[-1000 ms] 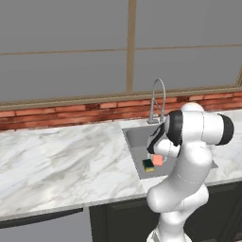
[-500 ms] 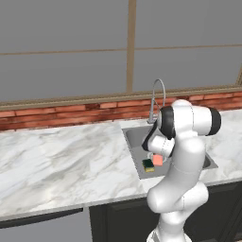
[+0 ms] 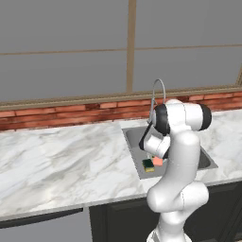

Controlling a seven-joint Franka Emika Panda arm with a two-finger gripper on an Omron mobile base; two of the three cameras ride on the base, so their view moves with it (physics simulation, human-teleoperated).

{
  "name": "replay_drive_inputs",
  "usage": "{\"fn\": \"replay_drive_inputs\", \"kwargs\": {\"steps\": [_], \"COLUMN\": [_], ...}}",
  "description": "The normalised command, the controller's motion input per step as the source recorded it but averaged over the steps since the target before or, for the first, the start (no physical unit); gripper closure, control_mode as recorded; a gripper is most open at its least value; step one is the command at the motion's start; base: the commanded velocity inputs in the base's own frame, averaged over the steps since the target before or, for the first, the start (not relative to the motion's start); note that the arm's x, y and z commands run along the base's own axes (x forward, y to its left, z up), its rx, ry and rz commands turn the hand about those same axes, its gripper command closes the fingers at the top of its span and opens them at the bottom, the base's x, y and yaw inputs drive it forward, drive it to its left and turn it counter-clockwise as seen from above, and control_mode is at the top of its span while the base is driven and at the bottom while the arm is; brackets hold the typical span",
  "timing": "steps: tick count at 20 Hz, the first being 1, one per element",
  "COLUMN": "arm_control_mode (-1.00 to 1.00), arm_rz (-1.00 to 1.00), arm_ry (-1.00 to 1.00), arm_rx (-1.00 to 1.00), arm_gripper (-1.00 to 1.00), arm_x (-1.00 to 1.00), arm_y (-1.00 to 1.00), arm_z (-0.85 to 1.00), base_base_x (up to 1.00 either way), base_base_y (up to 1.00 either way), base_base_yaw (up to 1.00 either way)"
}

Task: Pick up the bar soap and sponge from the sink, and place them back in the cabinet, and close the cabinet doors.

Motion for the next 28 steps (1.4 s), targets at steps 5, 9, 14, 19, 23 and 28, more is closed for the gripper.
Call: {"fn": "replay_drive_inputs", "kwargs": {"steps": [5,9,14,19,23,28], "arm_control_mode": [-1.00,-1.00,-1.00,-1.00,-1.00,-1.00], "arm_rz": [0.00,0.00,0.00,0.00,0.00,0.00], "arm_ry": [0.03,0.03,0.01,0.00,0.01,0.00], "arm_rx": [0.00,0.00,0.00,0.00,0.00,0.00], "arm_gripper": [-1.00,-1.00,-1.00,-1.00,-1.00,1.00], "arm_x": [0.09,0.14,0.17,0.19,0.14,0.09], "arm_y": [0.00,0.00,0.00,0.00,0.00,0.00], "arm_z": [-0.23,-0.24,-0.21,-0.12,-0.16,-0.20], "base_base_x": [0.00,0.00,0.00,0.00,0.00,0.00], "base_base_y": [0.00,0.00,0.00,0.00,0.00,0.00], "base_base_yaw": [0.00,0.00,0.00,0.00,0.00,0.00]}}
